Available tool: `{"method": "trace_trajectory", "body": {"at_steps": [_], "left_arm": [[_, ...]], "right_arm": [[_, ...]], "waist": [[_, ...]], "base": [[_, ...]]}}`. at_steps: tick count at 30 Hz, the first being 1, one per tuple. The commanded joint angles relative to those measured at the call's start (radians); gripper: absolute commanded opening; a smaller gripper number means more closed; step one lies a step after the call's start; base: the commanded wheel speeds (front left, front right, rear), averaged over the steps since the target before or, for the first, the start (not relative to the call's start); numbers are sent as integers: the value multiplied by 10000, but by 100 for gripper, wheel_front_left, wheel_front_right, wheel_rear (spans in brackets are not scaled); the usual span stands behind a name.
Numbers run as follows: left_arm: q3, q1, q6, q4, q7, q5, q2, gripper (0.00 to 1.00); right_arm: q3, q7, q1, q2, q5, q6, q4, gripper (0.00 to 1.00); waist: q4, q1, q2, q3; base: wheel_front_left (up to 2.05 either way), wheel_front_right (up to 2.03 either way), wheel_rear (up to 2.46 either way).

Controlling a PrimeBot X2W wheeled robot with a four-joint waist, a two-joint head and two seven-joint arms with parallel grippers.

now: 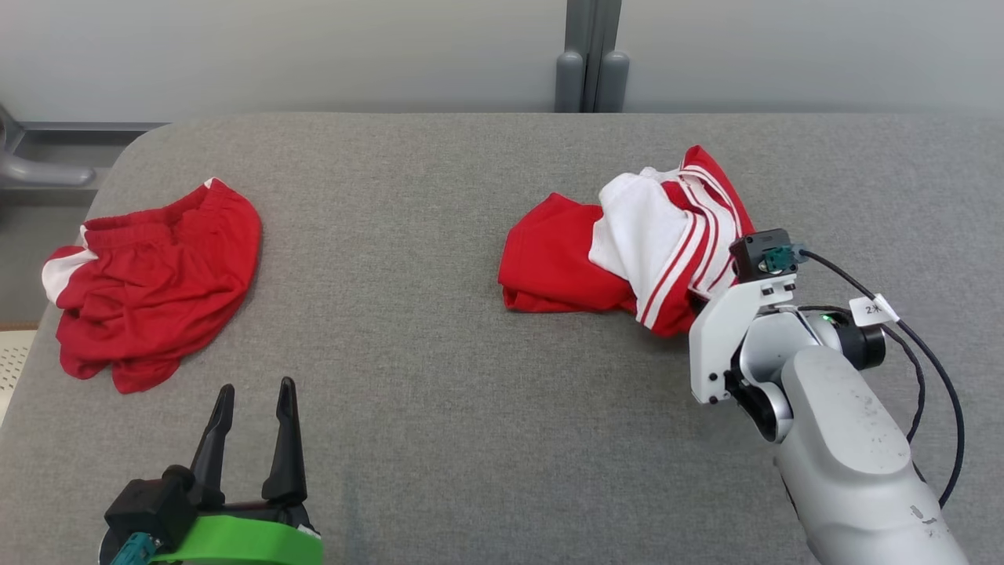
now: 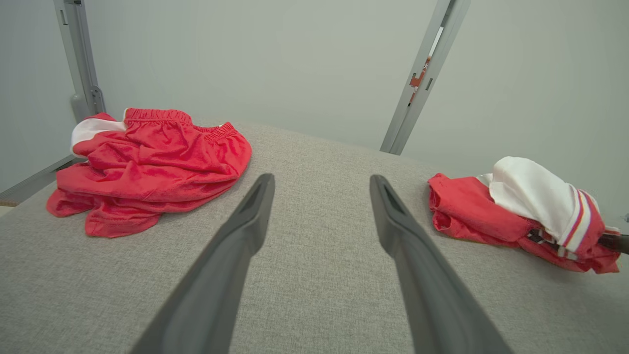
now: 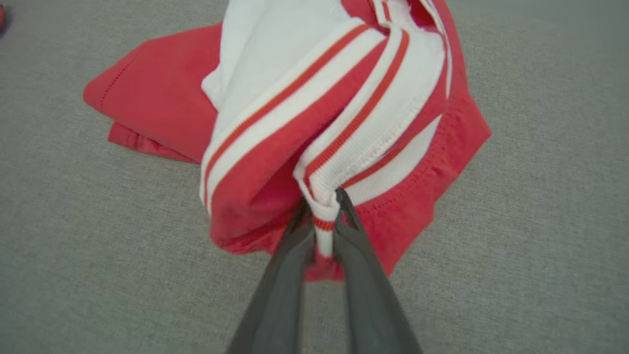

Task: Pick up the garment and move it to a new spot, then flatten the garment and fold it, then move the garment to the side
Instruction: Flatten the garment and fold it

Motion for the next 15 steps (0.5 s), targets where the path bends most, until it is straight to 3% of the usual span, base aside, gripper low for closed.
{"method": "trace_trajectory", "body": {"at_steps": [1, 7, 15], "left_arm": [[9, -42, -35, 5, -5, 20, -14, 100], [43, -127, -55, 9, -5, -2, -6, 100], [-3, -312, -71, -16, -5, -23, -56, 100]], "right_arm": [[-112, -150, 91, -32, -28, -3, -199, 0], [54, -1169, -554, -20, -233, -3, -986, 0], [2068, -3130, -2585, -25, -326, -8, -1277, 0]], "waist": [[-20, 0, 0, 7], [-113, 0, 0, 30], [-151, 0, 0, 123]], "base": [[0, 0, 0], [0, 0, 0], [0, 0, 0]]}}
